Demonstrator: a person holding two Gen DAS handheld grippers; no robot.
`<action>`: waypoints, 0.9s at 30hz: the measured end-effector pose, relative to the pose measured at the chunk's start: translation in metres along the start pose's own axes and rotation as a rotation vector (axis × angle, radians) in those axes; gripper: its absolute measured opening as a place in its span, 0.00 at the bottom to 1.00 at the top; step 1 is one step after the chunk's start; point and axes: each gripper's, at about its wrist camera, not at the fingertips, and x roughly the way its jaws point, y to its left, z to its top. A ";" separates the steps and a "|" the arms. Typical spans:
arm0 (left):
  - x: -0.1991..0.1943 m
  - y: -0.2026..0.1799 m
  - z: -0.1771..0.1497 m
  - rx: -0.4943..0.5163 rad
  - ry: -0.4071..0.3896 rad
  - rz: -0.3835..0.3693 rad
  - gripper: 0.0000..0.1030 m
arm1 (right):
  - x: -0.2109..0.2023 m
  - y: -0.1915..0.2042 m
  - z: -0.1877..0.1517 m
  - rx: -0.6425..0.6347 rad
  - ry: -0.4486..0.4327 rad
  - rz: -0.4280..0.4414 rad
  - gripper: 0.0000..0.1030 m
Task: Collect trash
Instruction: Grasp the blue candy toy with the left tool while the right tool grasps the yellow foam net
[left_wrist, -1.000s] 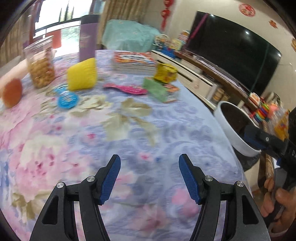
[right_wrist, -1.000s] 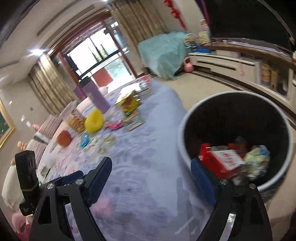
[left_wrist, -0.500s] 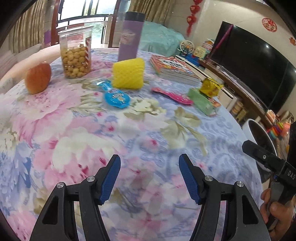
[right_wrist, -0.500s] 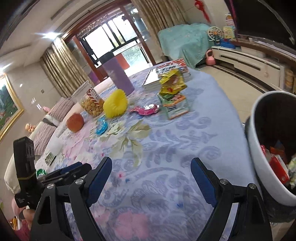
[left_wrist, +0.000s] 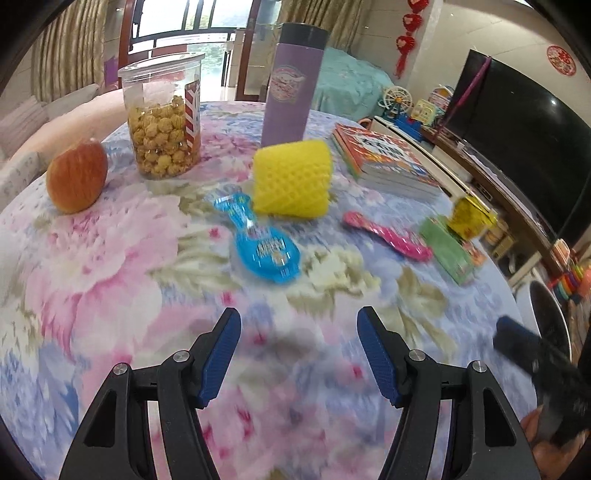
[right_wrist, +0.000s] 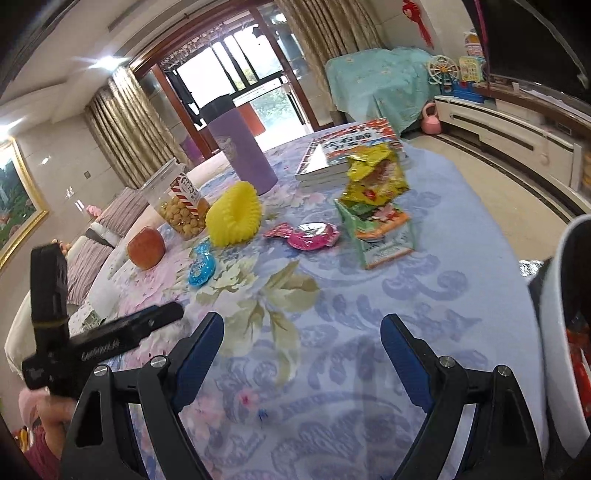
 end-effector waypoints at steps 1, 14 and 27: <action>0.006 0.001 0.005 -0.001 0.002 0.004 0.63 | 0.002 0.002 0.001 -0.005 0.002 0.005 0.85; 0.076 0.021 0.038 0.024 0.036 0.105 0.37 | 0.034 0.014 0.025 -0.019 0.009 0.041 0.83; 0.039 0.069 0.014 0.001 0.021 0.038 0.13 | 0.108 0.074 0.058 -0.120 0.025 0.104 0.65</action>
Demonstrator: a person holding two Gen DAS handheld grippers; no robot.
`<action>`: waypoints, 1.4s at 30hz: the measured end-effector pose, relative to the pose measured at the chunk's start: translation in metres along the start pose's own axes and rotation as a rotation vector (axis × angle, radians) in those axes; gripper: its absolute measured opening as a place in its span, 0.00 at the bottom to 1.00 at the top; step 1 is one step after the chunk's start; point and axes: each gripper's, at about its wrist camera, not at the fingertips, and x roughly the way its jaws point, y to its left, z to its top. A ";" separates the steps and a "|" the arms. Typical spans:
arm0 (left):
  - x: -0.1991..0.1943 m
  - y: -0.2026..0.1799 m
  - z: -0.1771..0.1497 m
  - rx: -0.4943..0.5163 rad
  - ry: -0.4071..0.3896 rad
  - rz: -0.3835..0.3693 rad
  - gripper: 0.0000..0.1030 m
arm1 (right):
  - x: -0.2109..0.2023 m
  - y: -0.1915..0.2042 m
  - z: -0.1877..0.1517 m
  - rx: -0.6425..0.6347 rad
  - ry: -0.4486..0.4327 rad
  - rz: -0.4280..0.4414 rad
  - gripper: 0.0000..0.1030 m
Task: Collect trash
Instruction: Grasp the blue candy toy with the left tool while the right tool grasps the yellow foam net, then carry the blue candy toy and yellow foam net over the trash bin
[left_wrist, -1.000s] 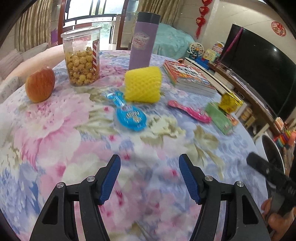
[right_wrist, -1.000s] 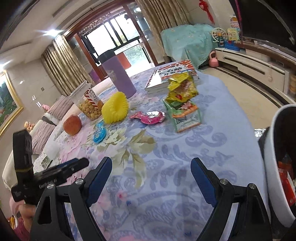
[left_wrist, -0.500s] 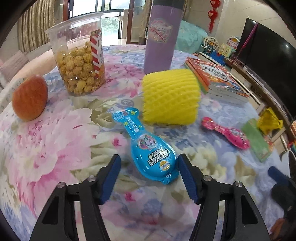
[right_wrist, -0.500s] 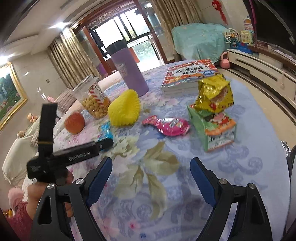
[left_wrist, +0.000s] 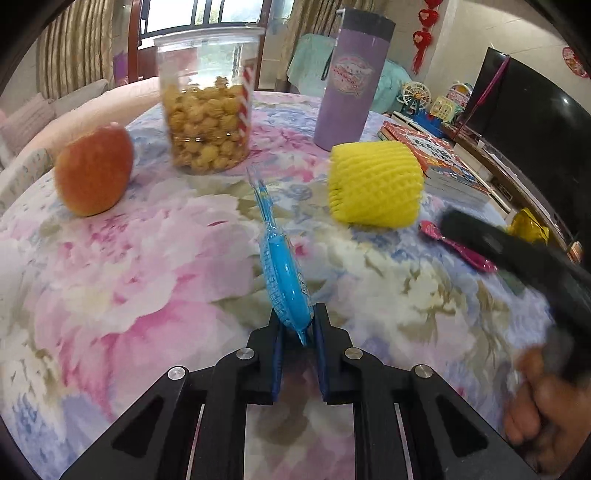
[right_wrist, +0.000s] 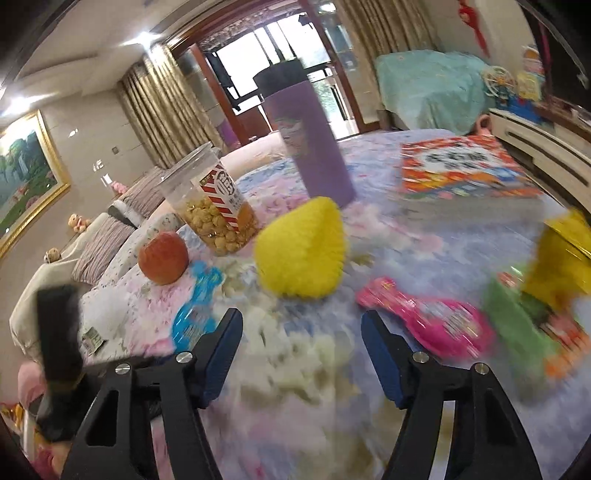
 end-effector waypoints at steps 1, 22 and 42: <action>-0.003 0.003 -0.002 0.000 -0.001 -0.009 0.13 | 0.010 0.002 0.004 -0.002 0.001 -0.003 0.65; -0.037 0.001 -0.024 -0.019 -0.059 -0.008 0.13 | -0.024 0.000 -0.024 0.046 0.045 0.082 0.12; -0.083 -0.130 -0.082 0.217 -0.016 -0.229 0.12 | -0.180 -0.053 -0.101 0.160 -0.083 -0.072 0.12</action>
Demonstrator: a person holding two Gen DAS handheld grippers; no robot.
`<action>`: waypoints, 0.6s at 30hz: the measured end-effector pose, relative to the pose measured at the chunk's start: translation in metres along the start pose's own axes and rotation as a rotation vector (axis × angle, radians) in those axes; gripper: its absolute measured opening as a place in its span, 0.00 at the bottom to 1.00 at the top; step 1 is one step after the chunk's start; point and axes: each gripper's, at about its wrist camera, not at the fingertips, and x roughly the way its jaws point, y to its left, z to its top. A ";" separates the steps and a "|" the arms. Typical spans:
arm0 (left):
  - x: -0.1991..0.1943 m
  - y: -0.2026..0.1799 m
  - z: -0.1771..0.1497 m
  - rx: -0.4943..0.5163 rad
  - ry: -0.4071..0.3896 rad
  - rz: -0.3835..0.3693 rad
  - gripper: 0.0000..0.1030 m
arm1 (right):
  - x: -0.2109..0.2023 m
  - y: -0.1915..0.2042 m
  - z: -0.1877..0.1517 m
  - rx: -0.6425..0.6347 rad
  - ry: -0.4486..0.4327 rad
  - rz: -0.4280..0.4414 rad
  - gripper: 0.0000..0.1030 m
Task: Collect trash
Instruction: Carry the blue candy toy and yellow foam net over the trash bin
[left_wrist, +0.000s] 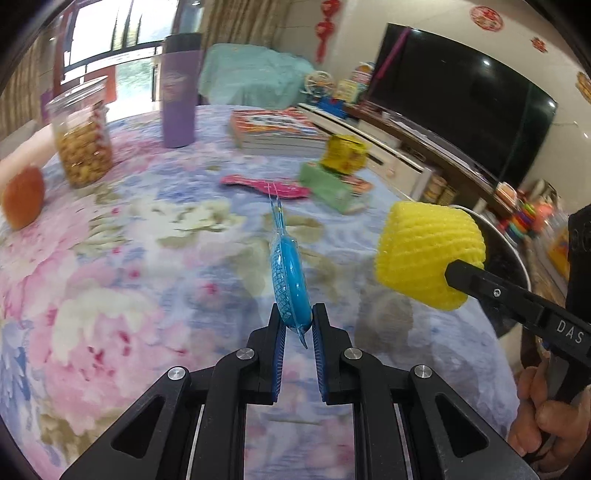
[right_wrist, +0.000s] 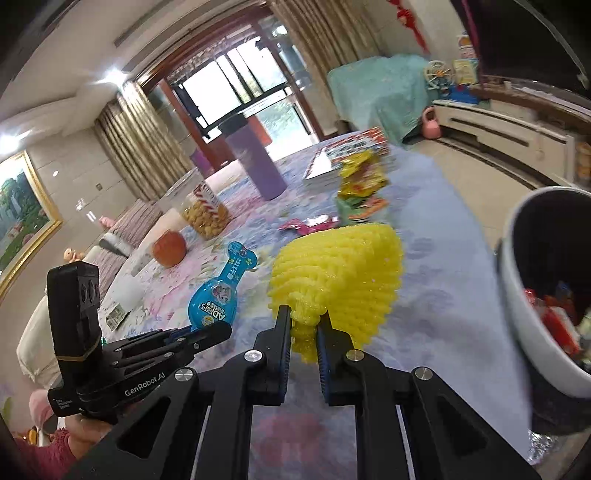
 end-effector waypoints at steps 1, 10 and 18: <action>0.000 -0.005 0.000 0.008 0.001 -0.004 0.12 | -0.004 -0.004 -0.001 0.005 -0.005 -0.006 0.12; -0.003 -0.046 -0.005 0.069 0.014 -0.033 0.12 | -0.028 -0.024 -0.014 0.040 -0.036 -0.041 0.12; -0.002 -0.074 -0.004 0.118 0.023 -0.055 0.13 | -0.049 -0.037 -0.014 0.053 -0.077 -0.063 0.12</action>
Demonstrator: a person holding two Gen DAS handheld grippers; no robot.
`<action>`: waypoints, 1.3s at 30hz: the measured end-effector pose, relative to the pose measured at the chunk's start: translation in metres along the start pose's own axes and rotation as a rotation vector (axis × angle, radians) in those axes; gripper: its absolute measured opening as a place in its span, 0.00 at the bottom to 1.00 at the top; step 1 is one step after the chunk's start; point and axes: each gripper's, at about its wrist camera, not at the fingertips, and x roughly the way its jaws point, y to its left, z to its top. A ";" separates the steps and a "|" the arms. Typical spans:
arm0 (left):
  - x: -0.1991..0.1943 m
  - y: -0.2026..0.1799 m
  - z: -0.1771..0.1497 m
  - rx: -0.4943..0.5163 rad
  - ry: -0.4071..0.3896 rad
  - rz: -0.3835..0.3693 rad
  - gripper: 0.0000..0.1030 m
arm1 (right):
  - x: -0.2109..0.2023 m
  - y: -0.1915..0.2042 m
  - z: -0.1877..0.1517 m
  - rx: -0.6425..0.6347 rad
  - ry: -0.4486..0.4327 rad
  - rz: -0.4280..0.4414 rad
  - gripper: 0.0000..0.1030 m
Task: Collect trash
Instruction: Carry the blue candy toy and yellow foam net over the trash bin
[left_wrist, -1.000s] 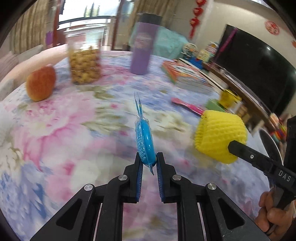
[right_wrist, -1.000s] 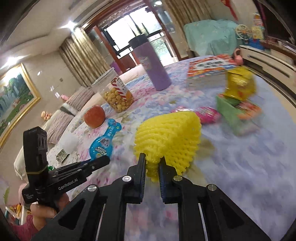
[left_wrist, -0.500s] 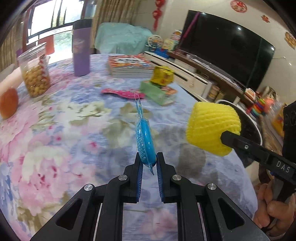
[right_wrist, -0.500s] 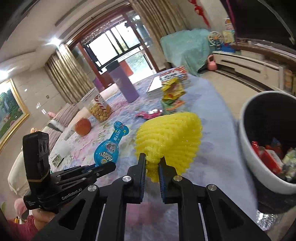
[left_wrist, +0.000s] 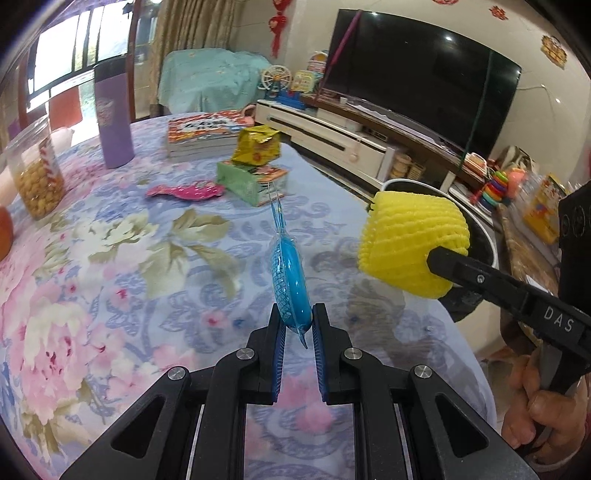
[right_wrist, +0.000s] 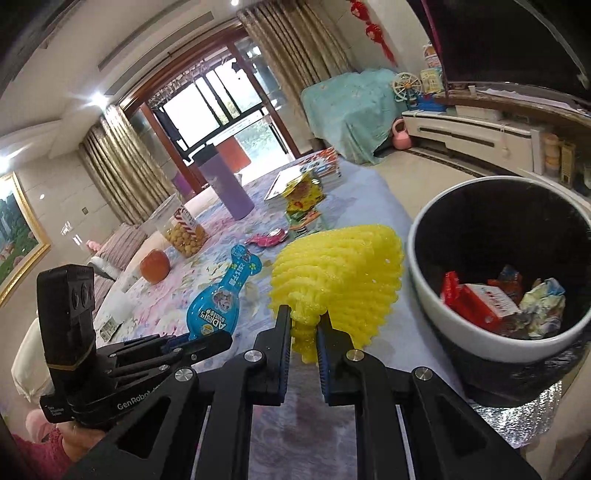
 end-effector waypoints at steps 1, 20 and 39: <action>0.000 -0.003 0.001 0.005 0.000 -0.002 0.12 | -0.003 -0.003 0.000 0.005 -0.006 -0.002 0.12; 0.026 -0.069 0.023 0.127 0.020 -0.062 0.13 | -0.055 -0.063 0.005 0.074 -0.088 -0.116 0.12; 0.062 -0.112 0.049 0.202 0.032 -0.108 0.13 | -0.069 -0.105 0.016 0.107 -0.085 -0.178 0.12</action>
